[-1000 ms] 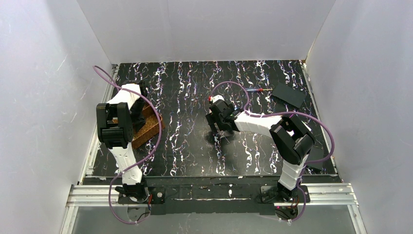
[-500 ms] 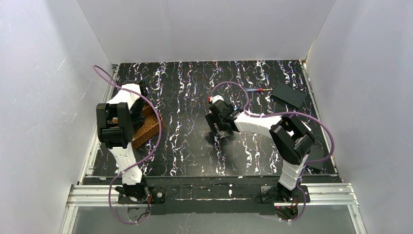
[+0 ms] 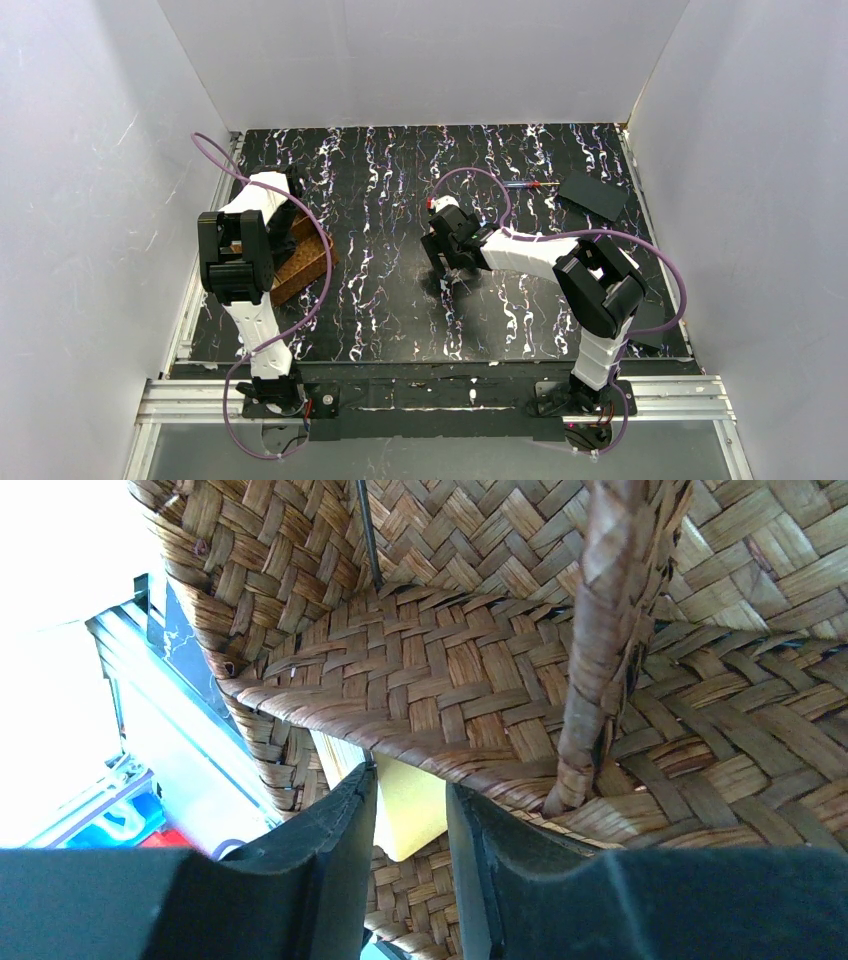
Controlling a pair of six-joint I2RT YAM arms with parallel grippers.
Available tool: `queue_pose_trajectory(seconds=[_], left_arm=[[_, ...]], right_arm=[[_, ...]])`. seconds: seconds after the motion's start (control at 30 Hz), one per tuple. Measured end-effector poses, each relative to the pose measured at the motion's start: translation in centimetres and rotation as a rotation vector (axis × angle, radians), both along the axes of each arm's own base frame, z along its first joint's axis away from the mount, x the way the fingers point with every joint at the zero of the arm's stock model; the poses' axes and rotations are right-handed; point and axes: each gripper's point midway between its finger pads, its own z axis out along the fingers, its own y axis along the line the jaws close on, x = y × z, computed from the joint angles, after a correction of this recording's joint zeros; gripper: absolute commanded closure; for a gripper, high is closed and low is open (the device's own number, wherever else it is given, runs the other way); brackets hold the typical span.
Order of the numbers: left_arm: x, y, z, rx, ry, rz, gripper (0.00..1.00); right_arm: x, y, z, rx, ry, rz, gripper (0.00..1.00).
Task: Put the credit cards into the card holder
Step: Move the storage box to the center of the board.
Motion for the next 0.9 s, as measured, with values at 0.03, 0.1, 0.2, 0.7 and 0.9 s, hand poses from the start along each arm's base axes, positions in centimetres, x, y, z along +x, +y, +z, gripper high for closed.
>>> queue_pose_trajectory(seconds=[0.03, 0.1, 0.2, 0.7, 0.9], left_arm=[[0.04, -0.01, -0.01, 0.0, -0.002, -0.001, 0.71], [0.09, 0.0, -0.03, -0.001, -0.002, -0.003, 0.71], [0.16, 0.0, -0.05, -0.002, -0.004, -0.006, 0.71], [0.98, -0.41, -0.52, -0.029, -0.04, -0.006, 0.72], [0.96, -0.61, -0.47, -0.045, -0.043, -0.015, 0.61]], right_arm=[[0.0, 0.0, 0.0, 0.0, 0.0, 0.0, 0.02], [-0.01, 0.0, -0.02, 0.0, 0.0, 0.0, 0.02], [-0.02, 0.01, -0.02, 0.001, 0.001, 0.0, 0.02], [-0.09, 0.14, -0.04, 0.006, 0.005, 0.005, 0.02], [-0.14, 0.24, -0.06, 0.009, 0.007, 0.009, 0.02]])
